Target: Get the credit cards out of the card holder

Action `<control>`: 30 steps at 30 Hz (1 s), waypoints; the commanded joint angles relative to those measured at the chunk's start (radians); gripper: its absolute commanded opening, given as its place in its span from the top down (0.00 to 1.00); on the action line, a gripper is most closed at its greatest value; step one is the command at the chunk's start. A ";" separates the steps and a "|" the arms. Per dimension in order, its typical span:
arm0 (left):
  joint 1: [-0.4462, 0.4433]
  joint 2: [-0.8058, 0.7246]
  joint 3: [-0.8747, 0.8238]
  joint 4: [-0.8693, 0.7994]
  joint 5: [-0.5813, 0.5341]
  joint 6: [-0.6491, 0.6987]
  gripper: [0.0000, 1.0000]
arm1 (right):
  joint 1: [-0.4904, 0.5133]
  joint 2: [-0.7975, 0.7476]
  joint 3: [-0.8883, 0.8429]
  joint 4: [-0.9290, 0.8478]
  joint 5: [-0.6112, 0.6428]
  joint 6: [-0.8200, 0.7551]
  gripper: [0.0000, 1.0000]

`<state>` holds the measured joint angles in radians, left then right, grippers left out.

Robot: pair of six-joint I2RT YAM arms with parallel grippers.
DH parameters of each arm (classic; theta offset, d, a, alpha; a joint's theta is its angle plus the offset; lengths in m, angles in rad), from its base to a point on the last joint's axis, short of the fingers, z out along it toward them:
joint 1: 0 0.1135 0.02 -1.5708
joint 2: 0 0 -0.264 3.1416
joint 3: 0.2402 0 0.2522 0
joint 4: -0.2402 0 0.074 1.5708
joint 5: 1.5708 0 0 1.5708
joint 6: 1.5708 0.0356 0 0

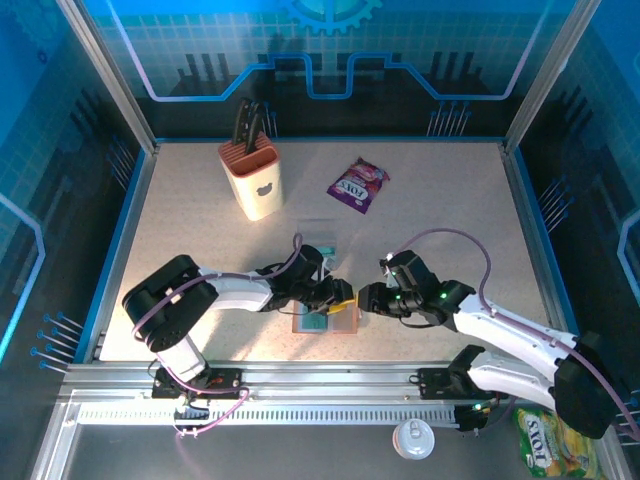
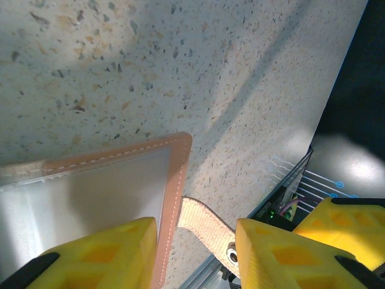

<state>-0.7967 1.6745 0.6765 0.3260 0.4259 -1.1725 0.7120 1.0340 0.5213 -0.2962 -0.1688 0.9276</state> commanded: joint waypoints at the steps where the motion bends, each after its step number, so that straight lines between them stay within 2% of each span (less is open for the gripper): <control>1: 0.007 -0.038 0.018 -0.030 0.023 0.024 0.60 | -0.009 0.032 0.018 0.010 -0.021 0.012 0.58; 21: 0.137 -0.365 -0.124 -0.324 -0.074 0.151 0.59 | 0.112 0.298 0.203 0.074 -0.038 0.007 0.58; 27: 0.166 -0.439 -0.190 -0.339 -0.088 0.154 0.61 | 0.168 0.392 0.251 0.102 -0.039 0.017 0.58; 30: 0.178 -0.452 -0.212 -0.339 -0.090 0.159 0.65 | 0.192 0.430 0.264 0.120 -0.041 0.025 0.58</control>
<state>-0.6323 1.2449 0.4900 0.0219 0.3519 -1.0401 0.8780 1.4361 0.7547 -0.1993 -0.1970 0.9356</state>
